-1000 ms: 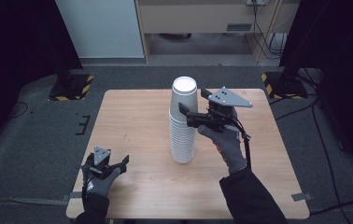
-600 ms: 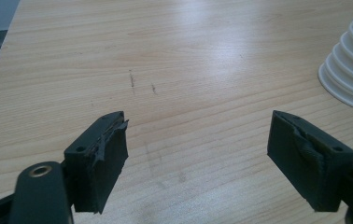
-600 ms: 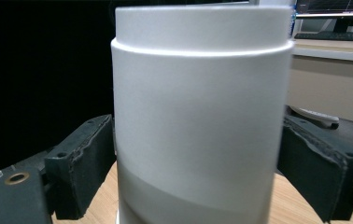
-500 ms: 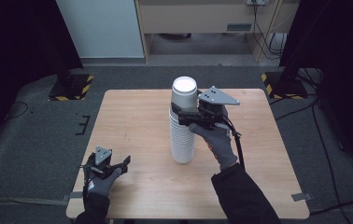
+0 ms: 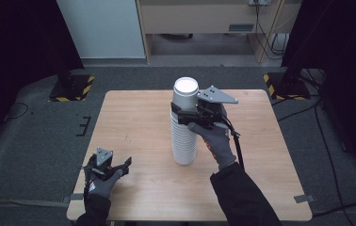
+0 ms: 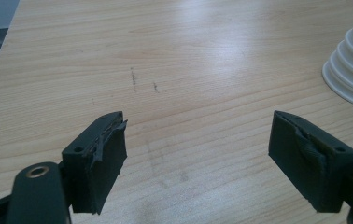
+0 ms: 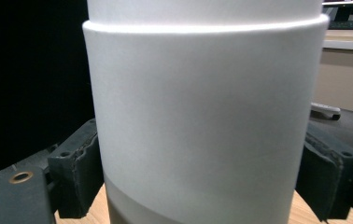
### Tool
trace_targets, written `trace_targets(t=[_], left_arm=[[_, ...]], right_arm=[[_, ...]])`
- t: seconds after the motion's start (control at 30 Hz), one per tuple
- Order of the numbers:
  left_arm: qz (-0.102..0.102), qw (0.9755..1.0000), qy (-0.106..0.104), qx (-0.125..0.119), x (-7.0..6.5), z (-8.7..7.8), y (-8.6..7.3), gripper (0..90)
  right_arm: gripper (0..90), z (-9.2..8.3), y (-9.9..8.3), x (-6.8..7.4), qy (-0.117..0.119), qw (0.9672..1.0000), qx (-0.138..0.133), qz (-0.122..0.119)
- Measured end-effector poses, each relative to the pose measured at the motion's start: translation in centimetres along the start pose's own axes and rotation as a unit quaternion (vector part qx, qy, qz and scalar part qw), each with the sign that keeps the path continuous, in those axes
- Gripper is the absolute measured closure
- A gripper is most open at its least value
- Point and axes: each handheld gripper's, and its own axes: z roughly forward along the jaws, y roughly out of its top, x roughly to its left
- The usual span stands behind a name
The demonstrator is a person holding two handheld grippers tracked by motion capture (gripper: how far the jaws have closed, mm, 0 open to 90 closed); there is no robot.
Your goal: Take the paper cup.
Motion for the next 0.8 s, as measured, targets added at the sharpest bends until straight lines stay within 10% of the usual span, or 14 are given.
trace_targets(t=[0.8], left_arm=[[0.000,1.0000,0.000,0.000,0.0,0.0,0.0,17.9]], right_arm=[[16.0,-1.4,2.8,-0.1,0.008,0.9986,-0.052,0.011]])
